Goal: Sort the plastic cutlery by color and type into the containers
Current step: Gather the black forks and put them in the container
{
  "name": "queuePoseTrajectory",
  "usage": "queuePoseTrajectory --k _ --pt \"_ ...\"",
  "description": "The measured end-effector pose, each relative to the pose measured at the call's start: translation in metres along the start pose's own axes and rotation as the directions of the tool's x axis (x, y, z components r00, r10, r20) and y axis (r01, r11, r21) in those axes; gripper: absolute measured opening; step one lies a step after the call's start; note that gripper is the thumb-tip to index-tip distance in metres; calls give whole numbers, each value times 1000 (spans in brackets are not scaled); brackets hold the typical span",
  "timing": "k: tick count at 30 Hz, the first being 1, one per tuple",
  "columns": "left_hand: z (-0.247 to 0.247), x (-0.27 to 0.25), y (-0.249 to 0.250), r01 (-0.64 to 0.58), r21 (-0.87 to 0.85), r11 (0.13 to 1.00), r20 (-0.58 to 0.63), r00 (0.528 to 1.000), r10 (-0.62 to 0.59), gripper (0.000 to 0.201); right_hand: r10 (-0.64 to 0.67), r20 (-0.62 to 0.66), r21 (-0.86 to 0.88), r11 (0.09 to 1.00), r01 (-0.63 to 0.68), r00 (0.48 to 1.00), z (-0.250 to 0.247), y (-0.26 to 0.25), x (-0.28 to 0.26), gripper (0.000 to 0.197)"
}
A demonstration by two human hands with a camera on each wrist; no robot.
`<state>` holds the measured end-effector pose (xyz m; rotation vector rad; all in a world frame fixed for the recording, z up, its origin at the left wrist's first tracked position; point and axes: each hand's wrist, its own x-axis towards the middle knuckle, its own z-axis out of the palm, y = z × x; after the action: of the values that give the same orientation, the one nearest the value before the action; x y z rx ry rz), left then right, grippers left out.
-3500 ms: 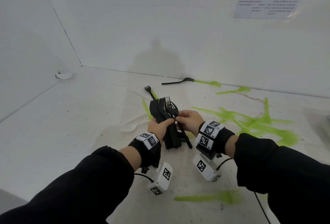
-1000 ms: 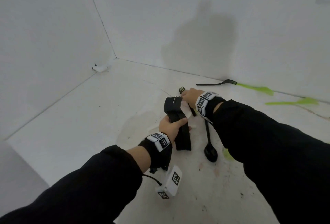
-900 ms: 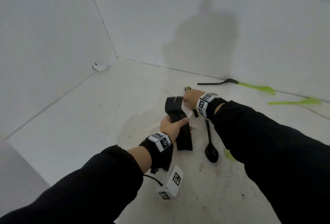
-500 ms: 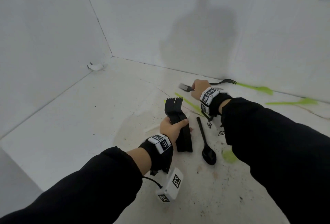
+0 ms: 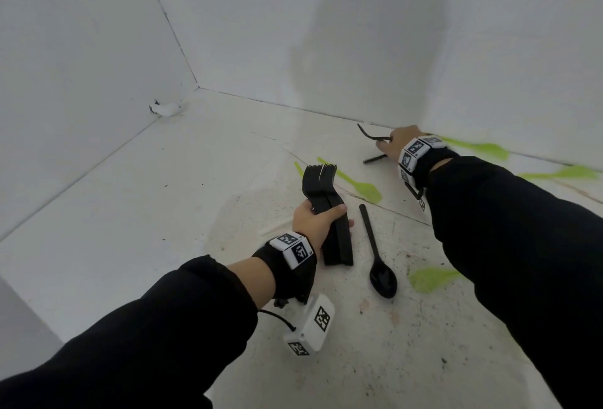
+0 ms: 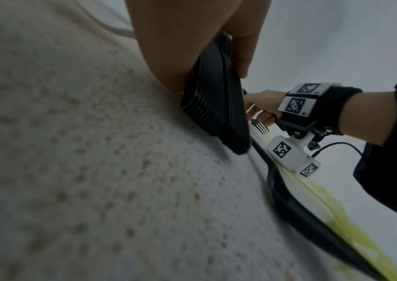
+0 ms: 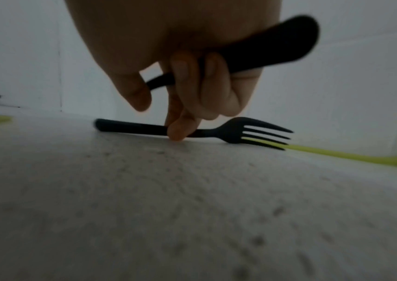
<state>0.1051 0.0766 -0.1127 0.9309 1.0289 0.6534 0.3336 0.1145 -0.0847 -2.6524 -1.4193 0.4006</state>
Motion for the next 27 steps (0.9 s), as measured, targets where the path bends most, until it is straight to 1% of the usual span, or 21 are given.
queuePoseTrajectory --k 4,5,8,10,12,14,15,18,20,21,23,27 --pt "0 0 -1 -12 11 1000 -5 1000 12 14 21 15 -57 998 -20 1000 3 2 -12 31" --pt "0 -1 0 -19 16 1000 -4 1000 19 14 30 -2 -30 999 -31 1000 3 2 -18 30" --pt "3 -6 1 -37 7 999 -14 999 37 15 57 -71 135 990 -47 996 -2 -2 -41 39" --pt "7 -12 0 -46 -8 999 -7 999 46 16 43 -114 239 971 -15 993 -9 -5 -65 36" --pt "13 -20 -1 -57 -13 998 17 998 57 15 11 -95 329 944 21 995 -14 -7 -98 31" --pt "19 -30 -4 -61 -24 998 40 997 61 14 -2 -24 447 894 12 1000 -11 -7 -131 23" --pt "22 -36 -5 -59 -32 998 52 997 60 13 -7 14 523 852 -1 1000 -8 -7 -146 19" --pt "31 -51 -11 -59 -56 997 85 994 64 11 -28 98 706 706 -50 995 8 -2 -180 24" --pt "37 -59 -17 -78 -52 996 94 992 83 10 -10 101 776 626 -72 995 18 3 -199 24" --pt "40 -64 -20 -83 -48 995 100 991 88 10 7 86 792 606 -73 996 22 6 -208 23" --pt "45 -72 -28 -70 -52 996 121 990 76 8 43 46 799 598 -62 998 30 12 -223 23" --pt "55 -89 -41 -34 -56 998 188 981 44 8 120 -50 732 680 -45 992 36 29 -250 21"
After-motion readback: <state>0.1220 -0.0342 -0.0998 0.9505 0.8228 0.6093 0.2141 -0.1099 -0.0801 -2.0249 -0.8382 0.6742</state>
